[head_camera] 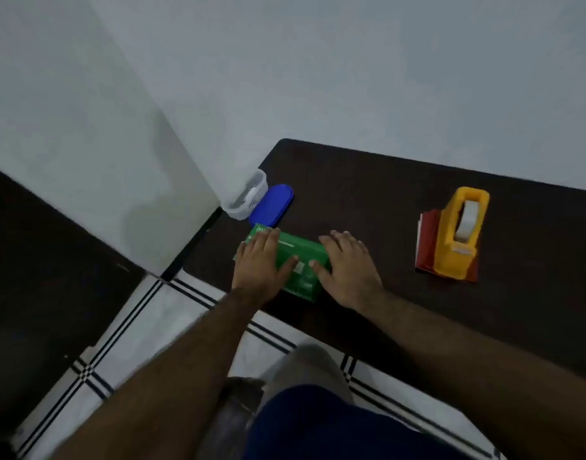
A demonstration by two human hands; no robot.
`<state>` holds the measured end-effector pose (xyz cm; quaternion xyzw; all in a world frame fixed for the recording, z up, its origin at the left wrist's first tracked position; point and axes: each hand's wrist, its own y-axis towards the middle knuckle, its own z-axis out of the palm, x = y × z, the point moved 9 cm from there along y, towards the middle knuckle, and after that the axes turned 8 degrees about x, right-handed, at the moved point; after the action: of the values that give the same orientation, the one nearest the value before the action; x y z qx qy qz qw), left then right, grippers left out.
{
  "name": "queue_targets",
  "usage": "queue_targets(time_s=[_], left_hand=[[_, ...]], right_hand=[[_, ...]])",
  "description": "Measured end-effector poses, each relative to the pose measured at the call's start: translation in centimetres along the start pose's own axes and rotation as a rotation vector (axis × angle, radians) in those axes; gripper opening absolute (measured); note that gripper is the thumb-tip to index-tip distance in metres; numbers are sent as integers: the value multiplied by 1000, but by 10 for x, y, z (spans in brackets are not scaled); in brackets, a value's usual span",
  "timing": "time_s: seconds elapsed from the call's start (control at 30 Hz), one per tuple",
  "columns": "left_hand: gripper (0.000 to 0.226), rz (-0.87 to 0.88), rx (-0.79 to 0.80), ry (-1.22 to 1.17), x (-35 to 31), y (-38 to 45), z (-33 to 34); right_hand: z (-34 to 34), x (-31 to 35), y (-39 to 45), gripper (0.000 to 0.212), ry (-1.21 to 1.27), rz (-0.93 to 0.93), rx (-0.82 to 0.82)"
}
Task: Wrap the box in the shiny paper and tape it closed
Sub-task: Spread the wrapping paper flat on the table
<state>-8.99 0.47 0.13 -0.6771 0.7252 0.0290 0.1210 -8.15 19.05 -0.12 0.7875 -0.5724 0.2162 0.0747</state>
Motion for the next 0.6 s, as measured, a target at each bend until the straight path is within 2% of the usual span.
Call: queue_targets(time_s=[0.03,0.1,0.2,0.3,0.43,0.6], left_hand=[[87,-3,69,-13,20,17,11],[91,18,107,-14,42,32,16],[92,110,154,-42,54,56,15],[84,210,192,-73,53,74,15],[65,247,145,-113,47,92,18],[57,201,61,-107,51,101,17]], right_hand=[[19,6,21,71,41,33,56],[32,14,39,72,98,82,59],[51,8,58,78,216,172,103],[58,-1,69,73,287,209,99],[58,-6,79,48,274,258,94],[57,-3,85,47,123,217,116]])
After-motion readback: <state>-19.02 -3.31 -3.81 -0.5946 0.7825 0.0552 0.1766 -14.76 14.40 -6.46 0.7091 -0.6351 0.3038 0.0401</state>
